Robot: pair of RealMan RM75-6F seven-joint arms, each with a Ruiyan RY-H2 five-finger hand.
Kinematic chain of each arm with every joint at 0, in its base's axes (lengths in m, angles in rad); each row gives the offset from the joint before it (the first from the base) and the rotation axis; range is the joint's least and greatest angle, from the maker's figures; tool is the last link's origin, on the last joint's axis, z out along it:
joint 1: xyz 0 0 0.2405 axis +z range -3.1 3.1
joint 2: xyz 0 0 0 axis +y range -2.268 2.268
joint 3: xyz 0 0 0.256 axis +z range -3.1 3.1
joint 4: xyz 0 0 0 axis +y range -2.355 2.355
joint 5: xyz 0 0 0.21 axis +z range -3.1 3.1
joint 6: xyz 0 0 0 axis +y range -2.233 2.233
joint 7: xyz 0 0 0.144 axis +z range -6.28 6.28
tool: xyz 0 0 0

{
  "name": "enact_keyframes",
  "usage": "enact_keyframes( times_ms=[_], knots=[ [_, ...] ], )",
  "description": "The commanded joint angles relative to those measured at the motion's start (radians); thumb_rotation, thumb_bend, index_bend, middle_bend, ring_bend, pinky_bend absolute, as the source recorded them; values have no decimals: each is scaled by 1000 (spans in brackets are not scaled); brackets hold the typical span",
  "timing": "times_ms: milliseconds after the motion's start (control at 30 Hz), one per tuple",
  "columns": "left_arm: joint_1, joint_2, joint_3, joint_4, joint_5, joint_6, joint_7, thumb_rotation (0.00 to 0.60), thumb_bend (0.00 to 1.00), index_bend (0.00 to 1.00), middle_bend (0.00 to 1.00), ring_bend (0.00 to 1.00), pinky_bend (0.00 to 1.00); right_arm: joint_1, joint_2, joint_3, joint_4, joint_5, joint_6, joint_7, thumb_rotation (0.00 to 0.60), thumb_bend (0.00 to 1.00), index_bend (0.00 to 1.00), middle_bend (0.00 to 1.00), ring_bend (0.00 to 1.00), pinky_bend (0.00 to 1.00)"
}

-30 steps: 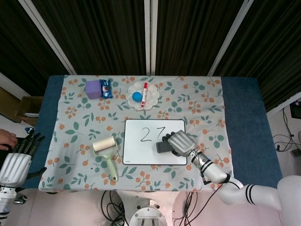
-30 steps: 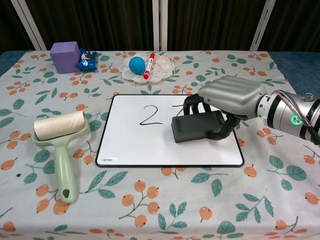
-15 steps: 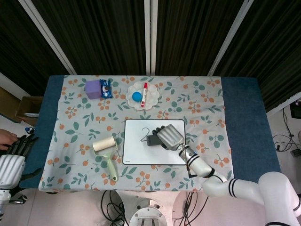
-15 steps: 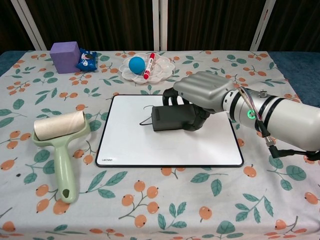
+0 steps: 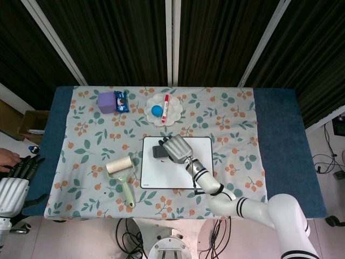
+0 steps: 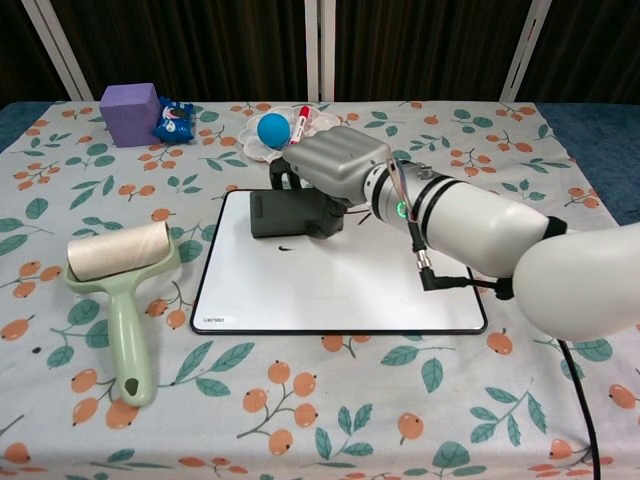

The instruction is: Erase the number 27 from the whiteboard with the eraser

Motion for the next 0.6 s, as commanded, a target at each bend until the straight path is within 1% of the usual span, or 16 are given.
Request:
enact_keyframes(
  times_ms=[33, 200, 367, 433, 600],
  knots=[
    [-1, 4, -2, -1, -2, 1, -4, 600, 9, 97, 69, 44, 166, 41, -39, 33, 55, 23, -19, -15, 600, 351, 739, 630, 604, 765],
    [-1, 10, -3, -2, -2, 1, -11, 600, 9, 97, 69, 44, 166, 91, -79, 63, 135, 50, -41, -28, 600, 352, 738, 630, 604, 765],
    [-1, 13, -4, -2, -4, -1, -14, 600, 9, 97, 69, 44, 166, 109, -85, 63, 156, 45, -40, -25, 600, 355, 739, 630, 604, 765],
    [-3, 11, -3, -2, -3, -3, -15, 600, 9, 97, 69, 44, 166, 105, -70, 50, 133, 42, -50, -21, 600, 354, 739, 630, 604, 765],
    [-7, 3, -3, -6, 5, -7, -5, 600, 9, 97, 69, 44, 166, 79, 15, -4, 2, 23, -86, -20, 600, 348, 739, 631, 604, 765]
  ],
)
